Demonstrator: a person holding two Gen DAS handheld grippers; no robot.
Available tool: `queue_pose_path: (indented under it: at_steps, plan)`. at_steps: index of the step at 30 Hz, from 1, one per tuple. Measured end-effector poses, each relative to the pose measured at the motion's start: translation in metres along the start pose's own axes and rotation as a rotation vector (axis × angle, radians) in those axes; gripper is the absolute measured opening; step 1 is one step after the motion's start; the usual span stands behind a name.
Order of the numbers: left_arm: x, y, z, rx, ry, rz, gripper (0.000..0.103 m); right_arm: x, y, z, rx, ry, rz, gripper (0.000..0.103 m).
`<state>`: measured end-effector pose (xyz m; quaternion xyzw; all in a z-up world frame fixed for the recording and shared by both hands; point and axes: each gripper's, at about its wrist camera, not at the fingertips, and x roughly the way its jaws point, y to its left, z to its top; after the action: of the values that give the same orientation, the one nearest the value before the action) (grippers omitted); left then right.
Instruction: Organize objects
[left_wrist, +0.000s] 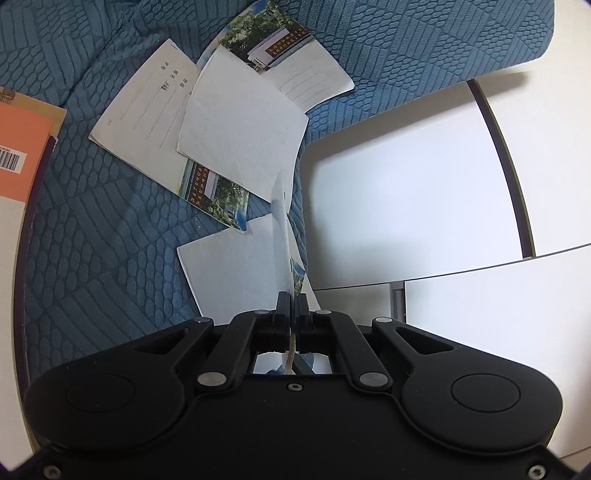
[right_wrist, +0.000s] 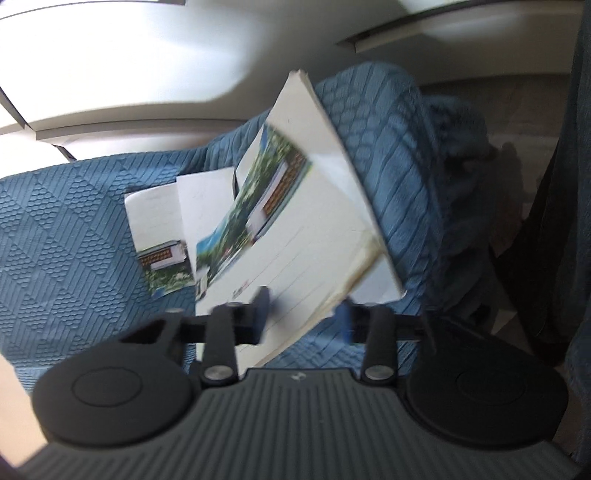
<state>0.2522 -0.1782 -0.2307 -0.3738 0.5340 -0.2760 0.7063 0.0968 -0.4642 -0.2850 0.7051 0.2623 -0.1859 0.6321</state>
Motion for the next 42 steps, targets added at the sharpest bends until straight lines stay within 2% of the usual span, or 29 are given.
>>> queue_pose_path:
  at_steps: [2,4,10,17,23,38,42]
  plan:
    - [-0.004,0.0,-0.002,0.003,0.003,0.008,0.002,-0.006,0.003,0.001,-0.025,-0.012,0.009,0.016]
    - [-0.009,0.0,-0.004,0.011,0.006,0.01,0.002,-0.015,0.011,0.0,-0.074,-0.028,0.023,0.012]
    - [-0.02,0.009,-0.018,0.022,0.034,0.015,0.003,-0.037,0.037,-0.006,-0.25,-0.081,0.065,0.009]
    - [-0.033,0.01,-0.029,0.057,0.05,0.038,0.004,-0.053,0.055,-0.023,-0.442,-0.073,0.053,0.007]
    - [-0.058,0.016,-0.039,0.048,0.041,0.042,0.004,-0.057,0.064,-0.037,-0.502,-0.026,0.047,0.006]
    - [-0.178,-0.013,-0.036,0.074,-0.156,-0.033,0.006,-0.088,0.122,-0.087,-0.61,0.069,0.179,0.006]
    - [-0.207,-0.017,-0.034,0.092,-0.21,-0.03,0.006,-0.095,0.141,-0.108,-0.664,0.088,0.213,0.006]
